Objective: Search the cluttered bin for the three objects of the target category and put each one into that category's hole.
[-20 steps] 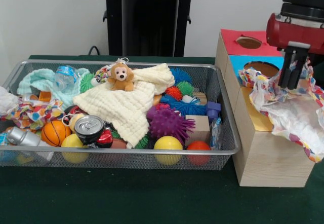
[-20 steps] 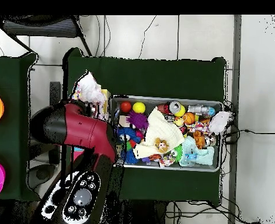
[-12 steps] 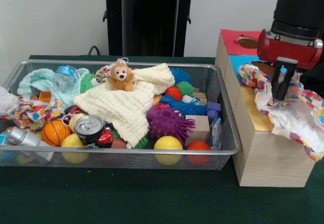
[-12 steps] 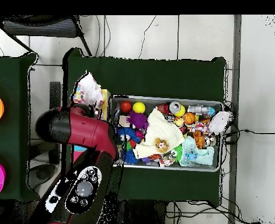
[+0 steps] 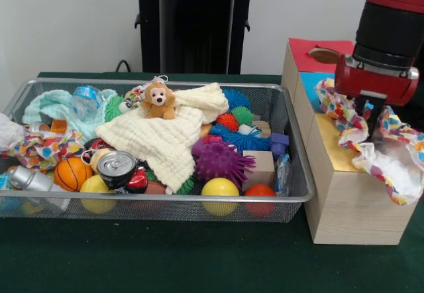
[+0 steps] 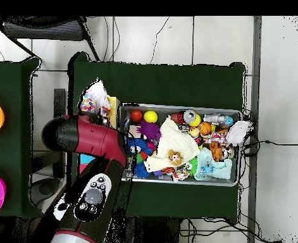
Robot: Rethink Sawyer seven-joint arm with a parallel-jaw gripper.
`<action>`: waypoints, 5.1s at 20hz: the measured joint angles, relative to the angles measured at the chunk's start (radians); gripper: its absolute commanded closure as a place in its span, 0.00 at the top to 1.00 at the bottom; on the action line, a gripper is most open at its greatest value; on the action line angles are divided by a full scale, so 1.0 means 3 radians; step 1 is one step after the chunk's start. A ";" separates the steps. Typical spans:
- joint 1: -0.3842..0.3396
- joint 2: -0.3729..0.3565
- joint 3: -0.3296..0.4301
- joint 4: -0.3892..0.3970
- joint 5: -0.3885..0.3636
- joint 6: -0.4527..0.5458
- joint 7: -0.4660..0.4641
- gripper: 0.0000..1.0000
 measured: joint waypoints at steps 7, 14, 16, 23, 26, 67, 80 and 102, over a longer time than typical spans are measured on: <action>-0.0192 0.0097 0.0239 -0.0045 0.0033 -0.0045 0.0000 0.00; -0.0337 0.0203 0.0409 -0.0164 0.0047 -0.0051 0.0000 0.00; -0.0343 0.0211 0.0414 -0.0183 0.0047 -0.0050 0.0000 0.00; -0.0345 0.0212 0.0416 -0.0185 0.0046 -0.0050 0.0000 0.00; -0.0344 0.0211 0.0416 -0.0185 0.0045 -0.0049 0.0000 0.00; 0.0079 -0.0283 -0.0161 -0.0320 0.0040 0.0476 0.0000 0.00; -0.0208 -0.0069 -0.0194 -0.1003 0.0039 0.0439 0.0000 0.00; -0.0377 0.0123 -0.0197 -0.1176 -0.0029 0.0437 0.0000 0.00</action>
